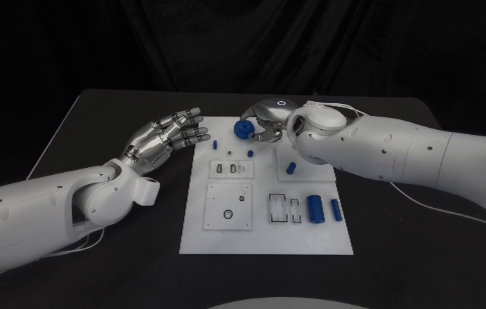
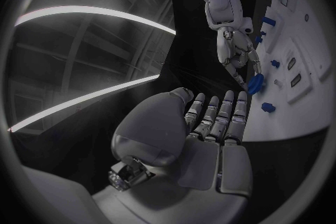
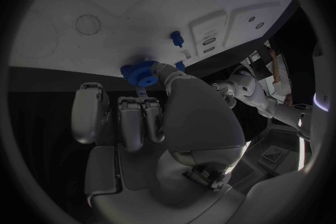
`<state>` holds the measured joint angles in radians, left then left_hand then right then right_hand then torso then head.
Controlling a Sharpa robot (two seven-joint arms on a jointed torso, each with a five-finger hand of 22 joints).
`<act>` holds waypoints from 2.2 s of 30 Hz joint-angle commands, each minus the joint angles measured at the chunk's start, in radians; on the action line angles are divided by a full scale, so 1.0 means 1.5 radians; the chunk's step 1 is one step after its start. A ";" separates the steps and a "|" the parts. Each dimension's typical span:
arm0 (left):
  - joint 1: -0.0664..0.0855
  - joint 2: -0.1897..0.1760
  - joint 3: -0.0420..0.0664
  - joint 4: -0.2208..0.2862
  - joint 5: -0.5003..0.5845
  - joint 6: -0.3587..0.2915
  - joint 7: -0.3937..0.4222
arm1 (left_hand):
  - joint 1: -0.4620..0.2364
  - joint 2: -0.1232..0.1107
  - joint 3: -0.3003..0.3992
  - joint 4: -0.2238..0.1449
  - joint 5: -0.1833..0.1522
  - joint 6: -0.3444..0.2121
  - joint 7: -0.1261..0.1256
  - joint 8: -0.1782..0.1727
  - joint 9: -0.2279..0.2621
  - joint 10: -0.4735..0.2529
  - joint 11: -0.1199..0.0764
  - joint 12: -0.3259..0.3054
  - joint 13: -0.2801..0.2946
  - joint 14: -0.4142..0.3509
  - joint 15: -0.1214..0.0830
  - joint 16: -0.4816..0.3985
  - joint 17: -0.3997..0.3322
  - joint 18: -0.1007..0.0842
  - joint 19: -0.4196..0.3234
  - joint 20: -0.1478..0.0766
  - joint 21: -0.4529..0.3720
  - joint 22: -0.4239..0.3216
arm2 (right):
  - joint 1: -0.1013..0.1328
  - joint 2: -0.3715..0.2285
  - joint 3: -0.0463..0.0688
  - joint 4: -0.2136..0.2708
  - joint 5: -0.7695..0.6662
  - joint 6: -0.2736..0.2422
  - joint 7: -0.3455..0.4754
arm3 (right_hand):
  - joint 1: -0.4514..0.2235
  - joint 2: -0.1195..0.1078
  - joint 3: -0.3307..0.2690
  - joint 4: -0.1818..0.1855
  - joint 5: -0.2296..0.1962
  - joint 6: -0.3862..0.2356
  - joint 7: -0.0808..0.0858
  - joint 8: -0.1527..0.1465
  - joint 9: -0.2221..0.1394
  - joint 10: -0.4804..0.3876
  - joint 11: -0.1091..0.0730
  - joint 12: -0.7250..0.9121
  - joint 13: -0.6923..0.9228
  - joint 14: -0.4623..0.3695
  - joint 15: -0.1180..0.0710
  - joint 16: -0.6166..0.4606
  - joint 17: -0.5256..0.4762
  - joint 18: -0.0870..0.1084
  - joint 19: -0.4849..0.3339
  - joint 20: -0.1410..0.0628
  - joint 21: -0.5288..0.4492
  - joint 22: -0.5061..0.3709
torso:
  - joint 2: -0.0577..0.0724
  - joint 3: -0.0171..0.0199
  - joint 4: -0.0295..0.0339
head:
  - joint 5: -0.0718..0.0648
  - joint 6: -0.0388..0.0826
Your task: Assemble the parts on the task board
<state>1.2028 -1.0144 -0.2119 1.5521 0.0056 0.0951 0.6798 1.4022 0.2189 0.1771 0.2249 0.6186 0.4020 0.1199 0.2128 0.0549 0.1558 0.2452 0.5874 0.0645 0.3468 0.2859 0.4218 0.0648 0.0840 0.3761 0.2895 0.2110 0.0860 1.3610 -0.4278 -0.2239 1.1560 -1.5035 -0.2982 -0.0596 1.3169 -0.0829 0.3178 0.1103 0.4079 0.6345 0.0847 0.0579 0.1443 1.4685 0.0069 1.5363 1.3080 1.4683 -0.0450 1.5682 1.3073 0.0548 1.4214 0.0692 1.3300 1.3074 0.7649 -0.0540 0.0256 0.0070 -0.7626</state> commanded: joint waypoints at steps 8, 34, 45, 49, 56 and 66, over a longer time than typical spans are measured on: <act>-0.002 0.003 0.001 -0.001 0.000 0.012 0.063 | -0.006 0.001 0.007 -0.001 0.001 -0.001 0.005 -0.003 0.000 -0.006 -0.001 -0.002 0.000 -0.003 0.002 0.004 0.001 -0.008 0.004 0.001 0.003 -0.001 | -0.002 0.002 0.000 0.002 -0.010 0.014 -0.007 | -0.009 0.004 -0.006 0.005 -0.047 0.022 -0.010 0.003 -0.006 0.007 -0.012 -0.005 0.117 0.068 -0.011 0.001 0.175 0.007 -0.003 -0.011 -0.010 0.113 | 0.000 0.0001 0.0001 | -0.001 0.000; -0.004 0.001 0.001 -0.002 0.000 0.014 0.060 | -0.006 0.001 0.007 -0.001 0.001 -0.001 0.005 -0.003 0.000 -0.006 -0.001 -0.002 0.000 -0.003 0.002 0.004 0.001 -0.008 0.004 0.001 0.003 -0.001 | -0.005 -0.012 0.000 0.011 -0.010 0.012 -0.009 | -0.005 0.004 -0.011 0.002 -0.049 0.130 0.013 0.024 0.007 0.007 0.004 -0.005 0.117 0.065 0.000 -0.004 0.170 0.008 -0.004 -0.005 -0.020 0.113 | 0.000 0.0001 -0.0007 | 0.002 -0.005; -0.005 0.000 0.001 -0.002 0.000 0.015 0.059 | -0.008 0.001 0.009 -0.001 0.001 -0.001 0.006 -0.003 0.000 -0.007 0.000 -0.002 0.000 -0.004 0.002 0.004 0.001 -0.008 0.003 0.001 0.003 -0.001 | -0.006 -0.018 0.000 0.013 -0.010 0.014 -0.010 | -0.005 0.004 -0.013 0.001 -0.056 0.122 0.017 0.017 0.005 0.005 0.008 -0.006 0.115 0.064 0.003 -0.006 0.169 0.008 -0.005 -0.001 -0.023 0.113 | 0.000 0.0002 -0.0003 | 0.002 -0.006; -0.005 0.000 0.001 -0.002 0.000 0.015 0.059 | -0.008 0.001 0.009 -0.001 0.001 -0.001 0.006 -0.003 0.000 -0.007 0.000 -0.002 0.000 -0.004 0.002 0.004 0.001 -0.008 0.003 0.001 0.003 -0.001 | -0.007 -0.018 0.000 0.021 -0.010 0.016 -0.008 | -0.005 0.004 -0.013 0.001 -0.058 0.123 0.017 0.017 0.005 0.005 0.008 -0.006 0.115 0.064 0.004 -0.006 0.169 0.008 -0.006 -0.001 -0.023 0.113 | 0.000 0.0002 -0.0005 | 0.002 -0.005; -0.005 0.000 0.001 -0.002 0.000 0.014 0.058 | -0.008 0.001 0.011 -0.001 0.001 0.000 0.006 -0.003 0.000 -0.007 0.000 -0.002 0.000 -0.004 0.002 0.004 0.001 -0.008 0.003 0.001 0.003 -0.001 | -0.007 -0.012 0.000 0.025 -0.010 0.021 -0.006 | -0.001 0.006 -0.013 -0.001 -0.066 0.120 0.009 0.013 0.004 0.001 0.004 -0.008 0.111 0.062 0.002 -0.009 0.166 0.010 -0.009 0.000 -0.030 0.111 | 0.000 0.0000 -0.0003 | -0.001 -0.005; -0.005 0.001 0.001 -0.002 0.000 0.014 0.057 | -0.009 0.001 0.012 -0.002 0.001 0.000 0.006 -0.003 0.001 -0.007 0.000 -0.001 0.000 -0.004 0.002 0.004 0.001 -0.008 0.004 0.001 0.003 -0.001 | -0.008 -0.006 0.000 0.021 -0.010 0.021 -0.006 | 0.001 0.007 -0.018 -0.002 -0.080 0.090 -0.008 0.002 -0.007 -0.007 -0.008 -0.012 0.104 0.059 -0.007 -0.014 0.162 0.013 -0.015 -0.006 -0.043 0.109 | 0.000 -0.0003 0.0004 | -0.002 -0.004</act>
<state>1.1966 -1.0147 -0.2119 1.5471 0.0056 0.1050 0.6799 1.3984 0.2229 0.1882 0.2221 0.6186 0.4020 0.1199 0.2128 0.0548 0.1526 0.2420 0.5874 0.0645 0.3468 0.2859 0.4217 0.0648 0.0841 0.3761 0.2895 0.2110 0.0853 1.3537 -0.4385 -0.2229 1.1852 -1.5114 -0.2844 -0.0632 1.3167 -0.0643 0.2968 0.1088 0.2936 0.7747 0.0721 0.0647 0.1358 1.4596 0.0015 1.5227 1.3080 1.4656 -0.0470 1.5497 1.3073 0.0547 1.4043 0.0627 1.2700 1.3075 0.7653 -0.0539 0.0260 0.0045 -0.7687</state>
